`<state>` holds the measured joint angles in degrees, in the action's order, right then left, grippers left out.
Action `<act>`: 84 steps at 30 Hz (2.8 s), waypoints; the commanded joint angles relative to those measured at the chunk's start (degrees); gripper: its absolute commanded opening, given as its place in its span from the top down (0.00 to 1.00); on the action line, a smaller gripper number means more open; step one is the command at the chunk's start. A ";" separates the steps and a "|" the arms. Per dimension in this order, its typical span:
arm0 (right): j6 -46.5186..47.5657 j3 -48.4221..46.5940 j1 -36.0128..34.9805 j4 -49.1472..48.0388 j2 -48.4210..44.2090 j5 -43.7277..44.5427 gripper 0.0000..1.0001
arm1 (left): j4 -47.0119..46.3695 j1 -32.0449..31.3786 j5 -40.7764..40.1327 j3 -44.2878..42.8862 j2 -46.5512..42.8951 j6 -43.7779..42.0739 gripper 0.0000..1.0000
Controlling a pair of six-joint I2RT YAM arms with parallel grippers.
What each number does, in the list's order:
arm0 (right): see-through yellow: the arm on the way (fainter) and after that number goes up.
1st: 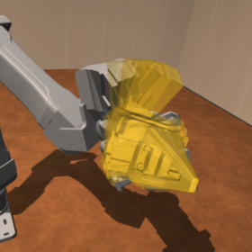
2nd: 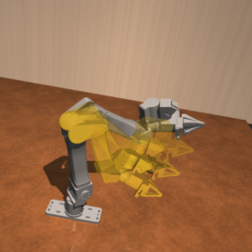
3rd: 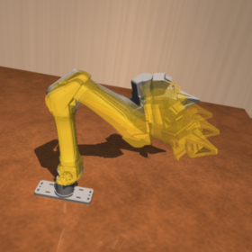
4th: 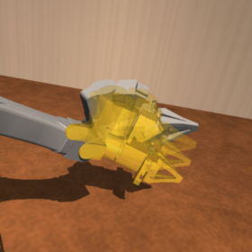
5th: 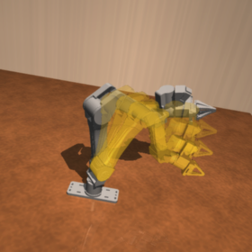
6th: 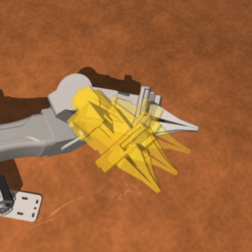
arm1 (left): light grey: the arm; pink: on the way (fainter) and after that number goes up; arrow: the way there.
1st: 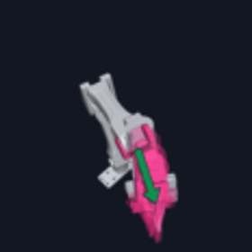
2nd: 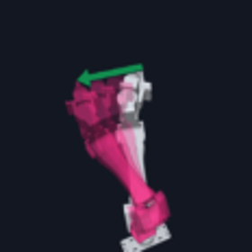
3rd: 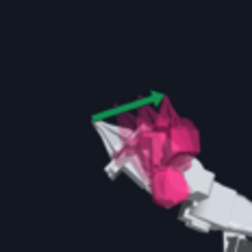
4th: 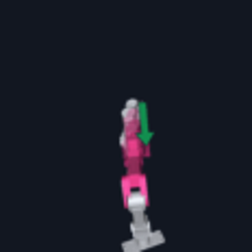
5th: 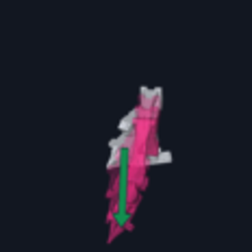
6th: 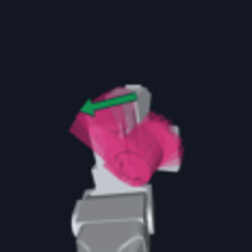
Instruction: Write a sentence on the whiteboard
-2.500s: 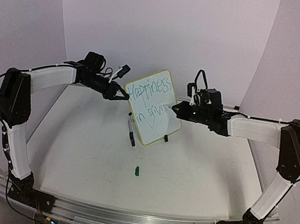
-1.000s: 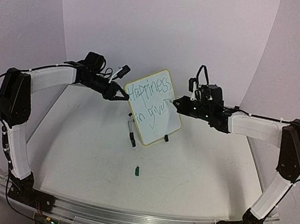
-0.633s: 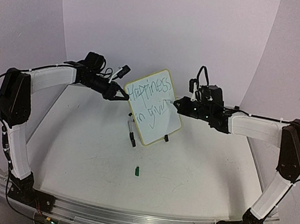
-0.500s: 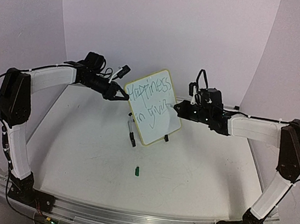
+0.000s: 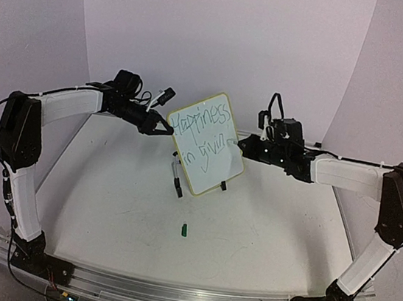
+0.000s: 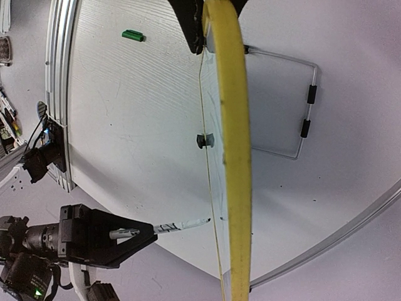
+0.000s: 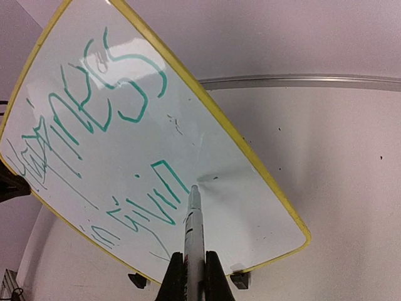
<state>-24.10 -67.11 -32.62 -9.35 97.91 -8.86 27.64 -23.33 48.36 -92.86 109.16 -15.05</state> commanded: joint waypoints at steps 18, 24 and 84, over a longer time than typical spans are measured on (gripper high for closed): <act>1.40 -5.55 1.95 -1.03 2.23 -3.19 1.00 | 2.35 -0.93 -1.81 1.28 -0.40 -1.91 1.00; 2.15 -5.59 1.94 -1.80 2.11 -4.51 1.00 | 2.36 -0.96 -1.83 1.30 -0.37 -1.94 1.00; 2.34 1.01 2.02 1.68 2.25 -0.13 1.00 | 2.33 -0.94 -1.77 1.28 -0.45 -1.90 1.00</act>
<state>-21.17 -67.37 -30.81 -6.57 100.07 -10.83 27.67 -23.51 48.17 -92.84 109.16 -15.05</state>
